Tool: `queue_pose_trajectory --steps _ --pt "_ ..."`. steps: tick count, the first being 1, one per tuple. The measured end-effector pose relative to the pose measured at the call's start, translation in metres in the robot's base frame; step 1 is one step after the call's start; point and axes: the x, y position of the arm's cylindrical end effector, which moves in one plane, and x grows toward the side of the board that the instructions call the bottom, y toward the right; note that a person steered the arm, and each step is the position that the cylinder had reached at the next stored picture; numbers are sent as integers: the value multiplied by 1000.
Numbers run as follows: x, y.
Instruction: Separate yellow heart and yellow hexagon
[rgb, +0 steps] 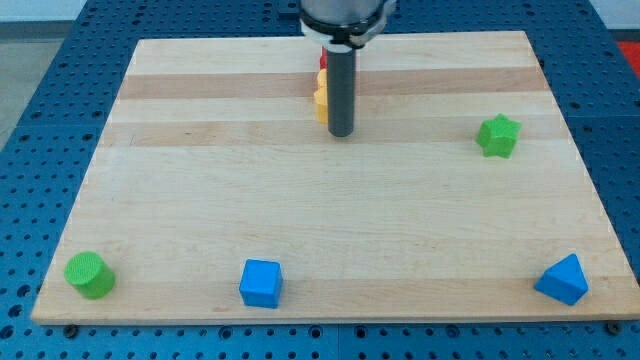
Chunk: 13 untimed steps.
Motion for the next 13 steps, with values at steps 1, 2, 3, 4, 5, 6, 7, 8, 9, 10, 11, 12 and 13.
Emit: queue_pose_trajectory --steps 1,2,3,4,5,6,7,8,9,10,11,12,13 --pt "0 4" --pt "0 10" --pt "-7 15" --pt "-19 15" --pt "-29 15" --pt "-34 15" --pt "-35 15" --pt "-44 15" --pt "-44 14" --pt "-53 7" --pt "-56 6" --pt "-56 -4" --pt "-56 -21"
